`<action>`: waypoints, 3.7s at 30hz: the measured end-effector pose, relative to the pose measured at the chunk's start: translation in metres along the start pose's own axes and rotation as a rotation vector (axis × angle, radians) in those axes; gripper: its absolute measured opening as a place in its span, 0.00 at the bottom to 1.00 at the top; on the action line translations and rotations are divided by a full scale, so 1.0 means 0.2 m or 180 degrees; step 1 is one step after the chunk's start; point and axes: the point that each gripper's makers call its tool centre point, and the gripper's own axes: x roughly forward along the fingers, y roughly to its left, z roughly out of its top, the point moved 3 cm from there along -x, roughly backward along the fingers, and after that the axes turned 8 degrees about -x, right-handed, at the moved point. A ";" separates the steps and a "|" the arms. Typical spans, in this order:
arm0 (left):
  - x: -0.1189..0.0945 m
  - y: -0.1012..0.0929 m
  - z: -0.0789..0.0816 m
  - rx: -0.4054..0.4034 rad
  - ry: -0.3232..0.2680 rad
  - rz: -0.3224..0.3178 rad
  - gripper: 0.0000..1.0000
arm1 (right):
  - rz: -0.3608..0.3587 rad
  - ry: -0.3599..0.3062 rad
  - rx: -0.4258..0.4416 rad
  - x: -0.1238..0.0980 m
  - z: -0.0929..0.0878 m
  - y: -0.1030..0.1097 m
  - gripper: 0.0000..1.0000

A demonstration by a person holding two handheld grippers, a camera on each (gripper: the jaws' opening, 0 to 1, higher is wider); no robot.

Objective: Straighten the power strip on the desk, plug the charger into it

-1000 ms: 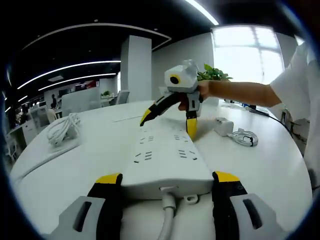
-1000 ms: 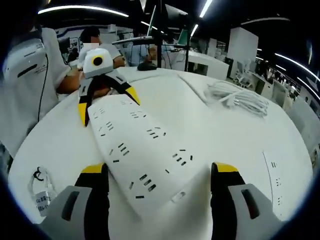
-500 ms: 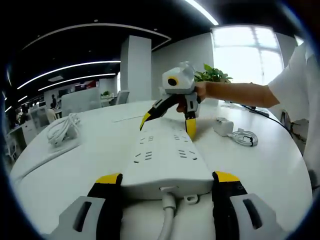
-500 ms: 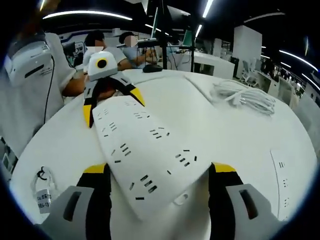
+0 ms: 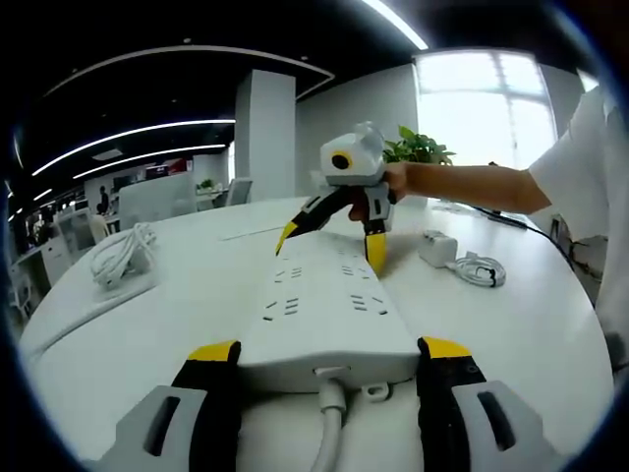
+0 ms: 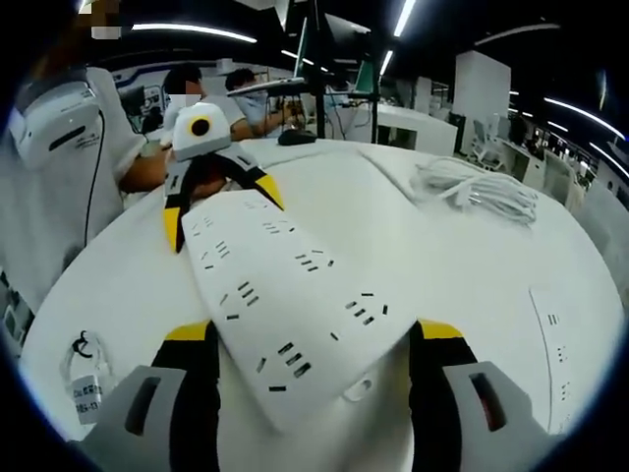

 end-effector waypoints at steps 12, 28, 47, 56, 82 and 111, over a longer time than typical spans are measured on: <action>0.00 -0.01 0.00 0.0030 0.0005 -0.0080 0.73 | -0.0135 -0.0047 0.0091 -0.03 -0.01 0.04 0.76; 0.00 -0.02 0.00 0.0041 0.0011 -0.0121 0.73 | 0.0010 -0.0145 -0.0065 0.02 -0.02 0.01 0.79; -0.02 0.02 0.00 0.0110 0.0073 -0.0324 0.73 | -0.0183 -0.0037 0.0021 0.02 0.01 0.07 0.79; -0.03 0.03 0.00 0.0149 0.0089 -0.0432 0.73 | -0.0326 -0.0012 0.0114 0.03 0.03 0.09 0.80; -0.04 0.02 0.01 0.0181 0.0097 -0.0613 0.73 | -0.0541 -0.0119 0.0235 0.00 0.03 0.14 0.81; -0.04 0.07 0.01 0.0311 0.0145 -0.0987 0.73 | -0.0847 0.0101 0.0523 -0.01 0.05 0.20 0.81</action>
